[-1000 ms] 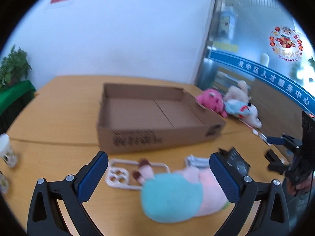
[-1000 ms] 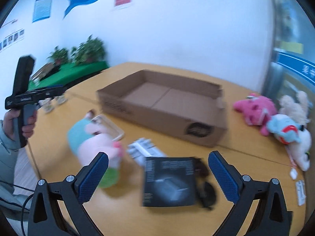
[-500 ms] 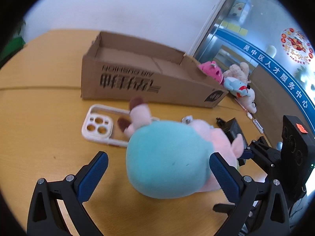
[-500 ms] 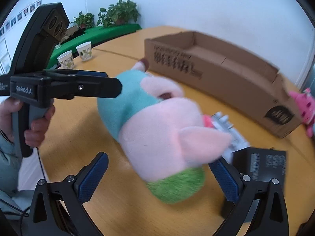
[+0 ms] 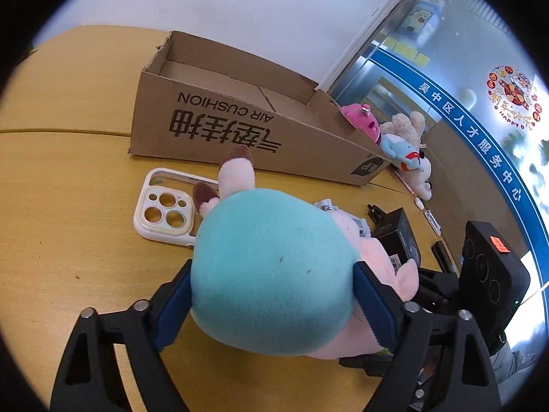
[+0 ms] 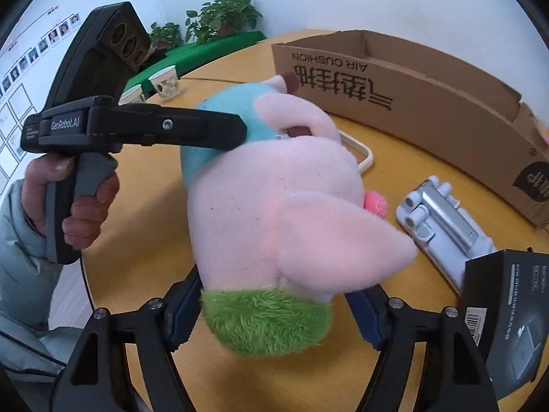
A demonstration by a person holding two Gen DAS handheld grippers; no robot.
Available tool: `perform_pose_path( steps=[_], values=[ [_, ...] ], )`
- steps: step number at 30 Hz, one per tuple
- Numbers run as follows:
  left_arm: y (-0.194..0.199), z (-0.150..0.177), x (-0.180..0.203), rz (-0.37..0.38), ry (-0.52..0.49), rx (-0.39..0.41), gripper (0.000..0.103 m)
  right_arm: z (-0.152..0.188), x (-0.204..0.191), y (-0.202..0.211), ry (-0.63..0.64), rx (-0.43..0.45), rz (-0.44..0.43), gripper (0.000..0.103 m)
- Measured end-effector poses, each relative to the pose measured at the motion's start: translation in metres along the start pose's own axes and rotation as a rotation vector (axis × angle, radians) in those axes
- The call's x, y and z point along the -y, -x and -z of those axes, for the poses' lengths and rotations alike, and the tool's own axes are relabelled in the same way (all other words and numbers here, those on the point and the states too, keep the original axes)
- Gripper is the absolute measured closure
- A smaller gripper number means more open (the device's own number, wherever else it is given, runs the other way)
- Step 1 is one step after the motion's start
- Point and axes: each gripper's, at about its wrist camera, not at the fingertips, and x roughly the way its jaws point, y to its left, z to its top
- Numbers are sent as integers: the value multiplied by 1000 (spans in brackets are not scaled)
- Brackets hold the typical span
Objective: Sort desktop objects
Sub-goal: 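Carry the plush pig over the cardboard box and open the left gripper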
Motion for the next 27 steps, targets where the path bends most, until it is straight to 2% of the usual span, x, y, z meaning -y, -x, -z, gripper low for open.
perform_pose_path(
  steps=[4, 5, 7, 11, 18, 24, 27],
  values=[
    [16, -14, 14, -12, -6, 38, 24, -10, 7, 7, -10, 14, -11, 36],
    [22, -21, 20, -15, -17, 62, 25, -15, -3, 16, -1, 35, -13, 36],
    [37, -40, 35, -15, -46, 126, 26, -29, 2, 33, 13, 79, -4, 36],
    [54, -86, 65, -31, -155, 218, 26, -69, 17, 68, 71, 174, 44, 36],
    [72, -158, 90, -20, -269, 348, 28, -139, 48, 111, 167, 258, 137, 36],
    [75, -205, 93, -49, -321, 406, 28, -207, 73, 118, 269, 256, 191, 36],
    [70, -226, 85, -56, -332, 417, 28, -236, 90, 115, 296, 252, 190, 36]
  ],
)
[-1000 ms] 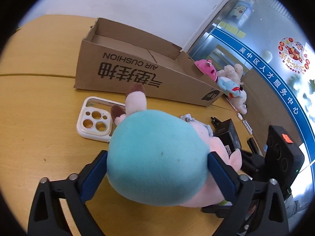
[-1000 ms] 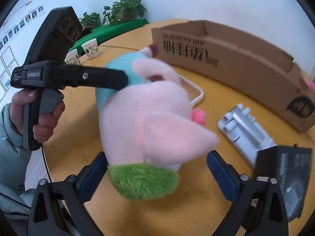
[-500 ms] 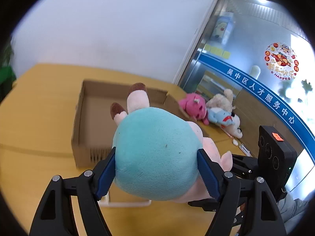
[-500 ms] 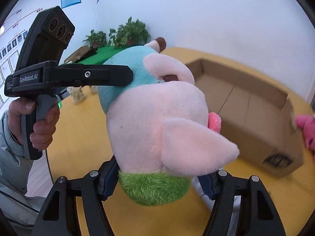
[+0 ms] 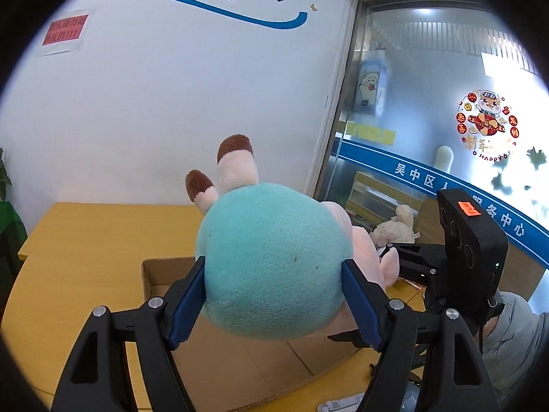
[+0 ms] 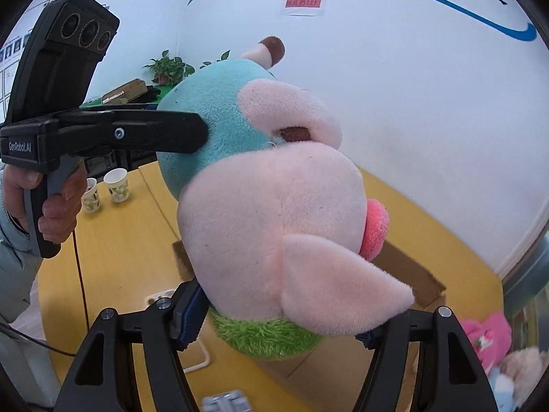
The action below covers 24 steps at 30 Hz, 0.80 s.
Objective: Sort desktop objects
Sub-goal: 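Carry the plush pig over the cardboard box and open the left gripper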
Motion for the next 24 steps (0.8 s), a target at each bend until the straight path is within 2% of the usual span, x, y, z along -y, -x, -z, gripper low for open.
perform_pose_path(
  steps=[7, 12, 18, 24],
  values=[
    [-50, -11, -48, -49, 29, -36, 28, -32, 40, -53, 58, -58, -38, 36],
    [-108, -3, -86, -94, 90, -132, 28, -39, 77, -126, 73, -114, -93, 36],
    [-177, 29, -125, -163, 134, -271, 28, -13, 100, -222, 45, -218, -155, 36],
    [-219, 65, -145, -200, 179, -411, 28, 18, 116, -295, 5, -318, -145, 36]
  ],
)
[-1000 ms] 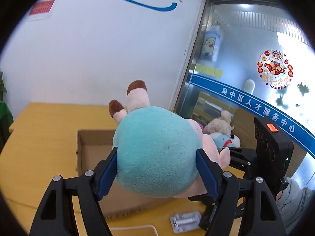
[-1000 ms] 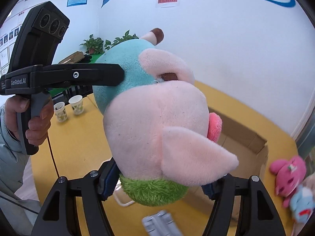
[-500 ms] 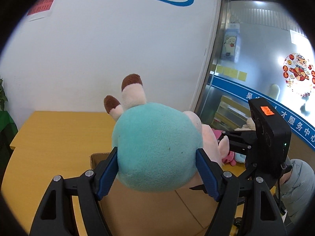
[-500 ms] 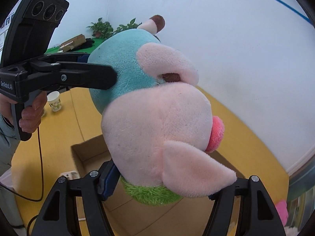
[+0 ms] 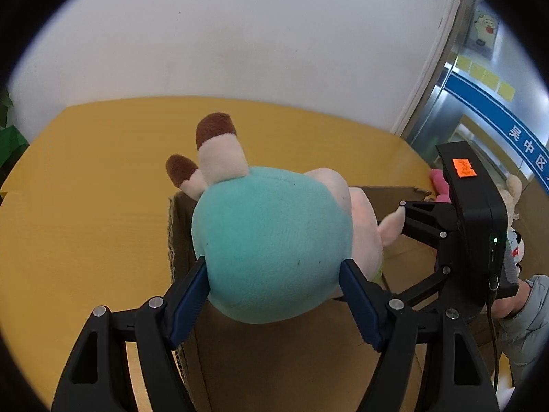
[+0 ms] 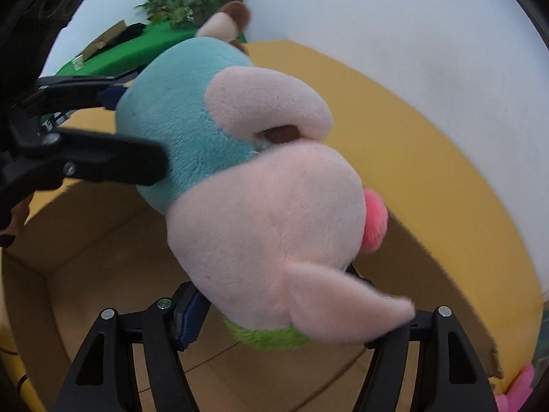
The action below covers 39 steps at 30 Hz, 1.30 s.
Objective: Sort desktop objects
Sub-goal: 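Carry the plush pig over the cardboard box and open the left gripper, then withdraw the left gripper from the box toward the black charger box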
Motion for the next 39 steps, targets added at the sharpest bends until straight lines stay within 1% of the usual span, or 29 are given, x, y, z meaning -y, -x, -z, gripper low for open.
perform_pose_path(
  steps=[3, 4, 6, 8, 10, 12, 13, 15, 17, 19, 20, 21, 22, 23, 24, 25, 27, 29, 30, 31, 32, 33, 35, 37, 39],
  values=[
    [-15, 5, -9, -16, 29, -66, 29, 8, 14, -20, -57, -15, -12, 36],
    [-14, 4, -12, -29, 50, -74, 29, 10, 17, -24, -75, -16, -16, 36],
    [-9, -1, -15, -36, 68, -54, 30, 9, 20, -26, -104, 6, -33, 34],
    [-6, -2, -17, -83, 75, -54, 30, 6, 21, -27, -125, 10, -37, 34],
    [-1, -1, -22, -88, 96, -56, 28, 3, 18, -28, -135, 16, -42, 33],
    [6, 1, -22, -95, 103, -55, 28, -5, 13, -22, -142, 11, -17, 31],
    [9, 2, -20, -100, 98, -55, 28, -5, 14, -23, -157, 7, -10, 30],
    [20, 8, -20, -107, 82, -50, 28, 1, 17, -23, -197, -1, 2, 27],
    [34, 12, -17, -120, 63, -33, 28, 8, 22, -13, -233, 4, 13, 26],
    [51, 20, -15, -129, 47, -10, 28, 14, 22, 9, -256, 18, 33, 23],
    [61, 25, -14, -130, 38, 0, 28, 8, 7, 15, -267, 28, 41, 20],
    [68, 30, -13, -133, 26, 8, 28, 7, 1, 34, -280, 51, 45, 17],
    [78, 36, -7, -133, 11, 12, 28, 13, -3, 54, -289, 79, 50, 14],
    [83, 39, 2, -131, -6, 15, 28, 20, -8, 71, -295, 102, 56, 7],
    [96, 51, 5, -126, -34, 25, 28, 28, -17, 92, -298, 131, 65, 1],
    [102, 57, 15, -120, -57, 40, 28, 39, -25, 113, -308, 154, 77, 0],
    [120, 79, 20, -103, -76, 74, 25, 63, -37, 148, -346, 186, 95, 0],
    [123, 96, 24, -76, -92, 76, 25, 100, -44, 177, -383, 198, 110, 0],
    [122, 106, 26, -80, -94, 67, 25, 121, -46, 181, -403, 177, 124, 0],
    [113, 105, 38, -85, -90, 62, 25, 140, -46, 180, -423, 135, 137, 0],
    [112, 111, 37, -87, -78, 56, 25, 153, -42, 179, -441, 98, 144, 0],
    [110, 116, 36, -87, -59, 44, 25, 168, -41, 170, -475, 55, 147, 0],
    [108, 124, 39, -78, -35, 39, 25, 191, -36, 152, -564, 2, 123, 0],
    [107, 137, 40, -81, -34, 43, 25, 208, -40, 134, -632, -12, 83, 0],
    [99, 147, 39, -100, -38, 14, 25, 216, -45, 134, -654, 25, 76, 0]
  ],
)
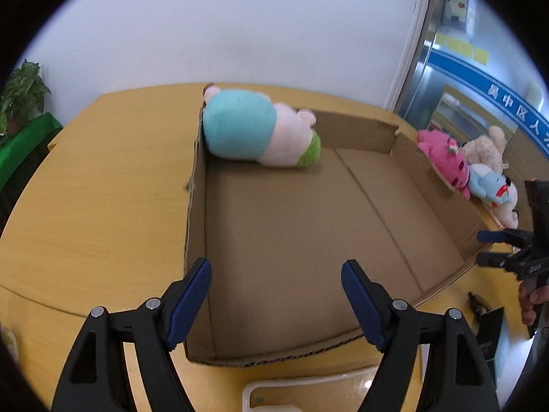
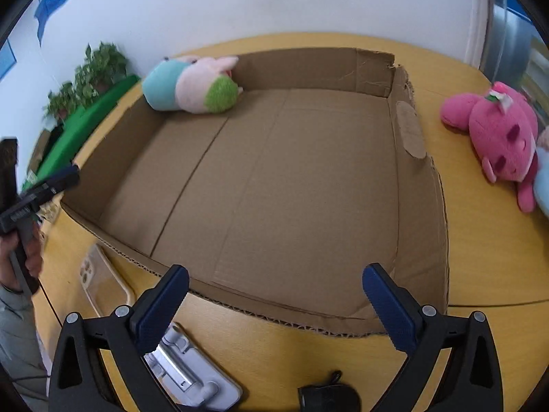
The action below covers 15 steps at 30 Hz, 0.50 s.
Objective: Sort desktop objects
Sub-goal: 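Withdraw the left gripper from the box toward the black charger box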
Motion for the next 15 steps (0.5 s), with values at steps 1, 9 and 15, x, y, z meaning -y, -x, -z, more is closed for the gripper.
perform_pose_path(
  steps=[1, 9, 15],
  values=[
    [1, 4, 2, -26, -28, 28, 25, 2, 0, 1, -7, 7, 1, 0],
    [13, 6, -7, -37, 0, 78, 25, 23, -11, 12, -9, 44, 51, 0],
    [71, 22, 28, -37, -71, 243, 25, 50, -50, 60, 49, 217, 102, 0]
  ],
)
